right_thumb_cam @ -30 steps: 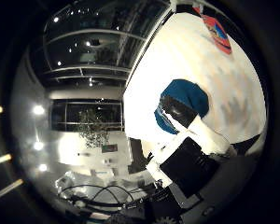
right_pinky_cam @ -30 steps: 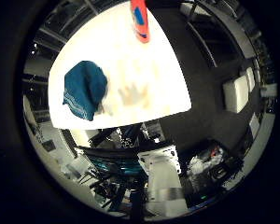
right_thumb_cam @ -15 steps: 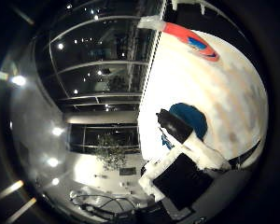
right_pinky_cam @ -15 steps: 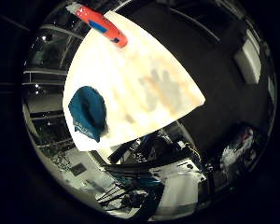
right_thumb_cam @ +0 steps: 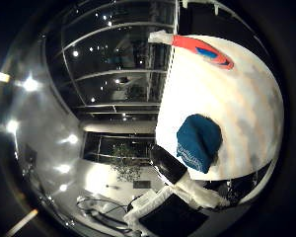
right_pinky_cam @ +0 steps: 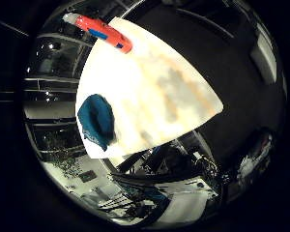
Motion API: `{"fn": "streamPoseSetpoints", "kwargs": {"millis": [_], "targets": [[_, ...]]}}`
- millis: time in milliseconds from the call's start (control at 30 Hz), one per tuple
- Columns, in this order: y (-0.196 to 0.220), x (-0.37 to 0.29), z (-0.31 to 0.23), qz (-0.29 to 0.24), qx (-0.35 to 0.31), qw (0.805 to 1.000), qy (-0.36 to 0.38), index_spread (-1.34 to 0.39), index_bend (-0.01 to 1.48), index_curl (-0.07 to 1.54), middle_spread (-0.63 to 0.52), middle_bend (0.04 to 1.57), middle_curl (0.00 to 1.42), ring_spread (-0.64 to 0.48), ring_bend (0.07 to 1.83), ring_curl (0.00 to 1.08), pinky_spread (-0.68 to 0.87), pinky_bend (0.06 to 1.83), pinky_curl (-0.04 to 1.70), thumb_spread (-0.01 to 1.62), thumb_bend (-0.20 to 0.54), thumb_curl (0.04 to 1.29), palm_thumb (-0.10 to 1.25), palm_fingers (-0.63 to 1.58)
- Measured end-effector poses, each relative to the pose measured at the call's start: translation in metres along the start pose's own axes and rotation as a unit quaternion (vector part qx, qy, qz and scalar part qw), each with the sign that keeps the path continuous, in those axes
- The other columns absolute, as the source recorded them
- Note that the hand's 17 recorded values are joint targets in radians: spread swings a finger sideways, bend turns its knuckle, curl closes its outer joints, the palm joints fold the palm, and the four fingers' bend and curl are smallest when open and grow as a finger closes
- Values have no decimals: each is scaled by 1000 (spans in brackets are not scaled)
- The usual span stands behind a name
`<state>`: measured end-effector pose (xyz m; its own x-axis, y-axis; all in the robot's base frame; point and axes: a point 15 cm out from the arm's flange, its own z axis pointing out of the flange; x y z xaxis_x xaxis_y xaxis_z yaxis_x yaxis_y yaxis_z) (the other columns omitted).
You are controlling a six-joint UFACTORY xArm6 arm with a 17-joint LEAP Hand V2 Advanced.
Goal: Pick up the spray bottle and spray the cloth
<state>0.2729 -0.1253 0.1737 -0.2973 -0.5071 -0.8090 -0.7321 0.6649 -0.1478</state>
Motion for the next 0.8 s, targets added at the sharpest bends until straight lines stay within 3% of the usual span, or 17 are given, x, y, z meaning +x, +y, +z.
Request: {"fn": "streamPoseSetpoints", "kwargs": {"millis": [800], "targets": [[-30, 23, 9, 18, 29, 998, -48, -124, 150, 263, 172, 280, 371, 199, 513, 291, 403, 586, 276, 1090, -24, 335, 583, 87]]}}
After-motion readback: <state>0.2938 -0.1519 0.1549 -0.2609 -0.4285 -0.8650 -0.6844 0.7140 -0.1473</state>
